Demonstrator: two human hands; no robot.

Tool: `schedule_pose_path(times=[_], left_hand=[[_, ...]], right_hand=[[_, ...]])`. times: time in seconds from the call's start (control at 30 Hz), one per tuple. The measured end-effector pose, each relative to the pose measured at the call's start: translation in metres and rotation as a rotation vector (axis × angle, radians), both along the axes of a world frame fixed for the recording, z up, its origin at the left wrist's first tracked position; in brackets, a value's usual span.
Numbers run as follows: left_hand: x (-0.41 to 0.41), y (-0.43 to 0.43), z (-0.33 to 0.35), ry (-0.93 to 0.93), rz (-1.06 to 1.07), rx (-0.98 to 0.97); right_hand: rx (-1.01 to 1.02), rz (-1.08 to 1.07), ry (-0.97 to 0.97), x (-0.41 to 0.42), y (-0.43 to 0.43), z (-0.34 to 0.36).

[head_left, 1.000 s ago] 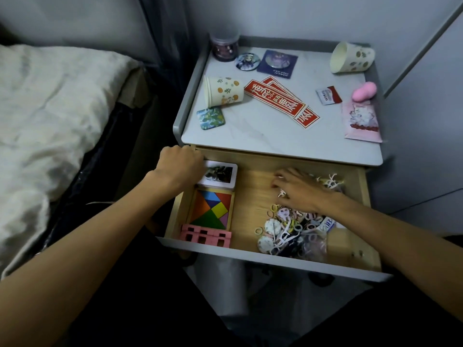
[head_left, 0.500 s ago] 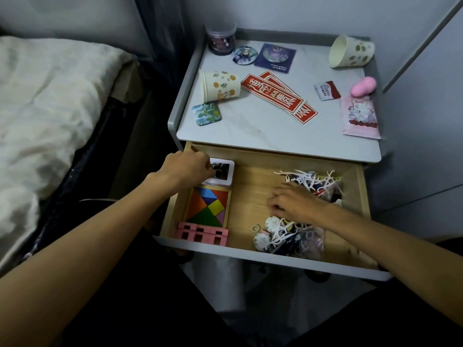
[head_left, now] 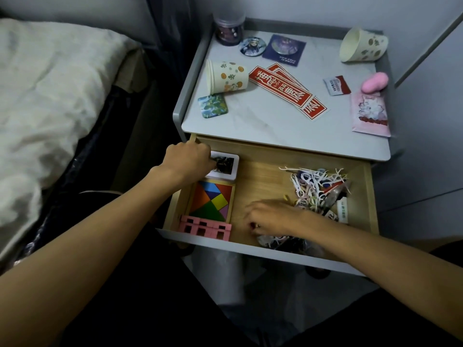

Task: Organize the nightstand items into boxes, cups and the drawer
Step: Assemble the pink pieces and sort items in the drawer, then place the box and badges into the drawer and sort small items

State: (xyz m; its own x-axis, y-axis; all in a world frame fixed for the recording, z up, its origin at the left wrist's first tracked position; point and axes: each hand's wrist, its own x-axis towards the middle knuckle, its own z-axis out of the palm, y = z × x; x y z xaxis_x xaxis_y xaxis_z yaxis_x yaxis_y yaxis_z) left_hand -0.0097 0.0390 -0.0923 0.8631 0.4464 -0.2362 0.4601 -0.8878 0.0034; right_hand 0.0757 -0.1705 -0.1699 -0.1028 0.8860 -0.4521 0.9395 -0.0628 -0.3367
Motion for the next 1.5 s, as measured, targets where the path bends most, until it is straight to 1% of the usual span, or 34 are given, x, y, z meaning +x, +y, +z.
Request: schedule_pose_path(times=[0.23,0.27,0.33,0.4,0.47,0.5,0.57,0.63,0.7,0.73,0.8,0.9,0.97,1.03,1.07,1.13,1.23,1.3,1.37,1.5], left_hand=[[0.001,-0.004,0.004,0.023,0.003,-0.035],[0.002,-0.004,0.005,0.027,0.003,-0.04],[0.003,-0.005,0.006,0.033,0.008,-0.051],[0.003,-0.005,0.007,0.026,0.008,-0.06],[0.003,-0.007,0.008,0.022,0.005,-0.077],[0.003,-0.007,0.007,0.025,0.006,-0.088],[0.003,-0.005,0.006,0.028,0.013,-0.113],[0.004,-0.003,0.007,0.019,0.019,-0.135],[0.006,-0.003,0.011,0.003,0.017,-0.161],[0.008,-0.005,0.014,-0.014,0.013,-0.189],[0.014,-0.009,0.023,-0.084,0.004,-0.274],[0.025,-0.011,0.04,-0.242,0.028,-0.47],[0.035,-0.014,0.049,-0.341,0.089,-0.629],[0.048,-0.017,0.057,-0.429,0.203,-0.839],[0.053,-0.018,0.06,-0.468,0.259,-0.935],[0.065,-0.015,0.061,-0.525,0.329,-1.046],[0.072,-0.014,0.052,-0.569,0.383,-1.111],[0.077,-0.009,0.046,-0.583,0.412,-1.175],[0.082,-0.007,0.045,-0.587,0.435,-1.237],[0.085,-0.002,0.046,-0.602,0.458,-1.281]], right_hand=[[-0.094,-0.097,-0.022,0.03,-0.017,-0.002],[-0.071,-0.117,-0.014,0.034,-0.017,-0.001],[0.059,-0.179,-0.033,0.044,-0.013,-0.002],[0.223,-0.257,-0.125,0.058,-0.007,-0.004],[0.285,-0.294,-0.292,0.07,-0.002,-0.007],[0.273,-0.28,-0.375,0.073,-0.001,-0.009],[0.22,-0.205,-0.464,0.076,-0.005,-0.011],[0.177,-0.165,-0.48,0.076,-0.013,-0.008],[0.175,-0.164,-0.466,0.079,-0.021,-0.002],[0.208,-0.16,-0.448,0.08,-0.024,0.003],[0.355,-0.133,-0.396,0.081,-0.029,0.018],[0.593,-0.134,-0.359,0.083,-0.024,0.057],[0.703,-0.271,-0.285,0.09,-0.015,0.085],[0.752,-0.501,-0.202,0.108,-0.001,0.103],[0.73,-0.617,-0.196,0.12,0.008,0.108],[0.578,-0.837,-0.214,0.146,0.03,0.113],[0.28,-1.039,-0.26,0.171,0.059,0.115],[0.137,-1.085,-0.321,0.18,0.081,0.114],[0.075,-1.083,-0.331,0.185,0.094,0.118],[0.018,-1.161,-0.153,0.188,0.097,0.126]])
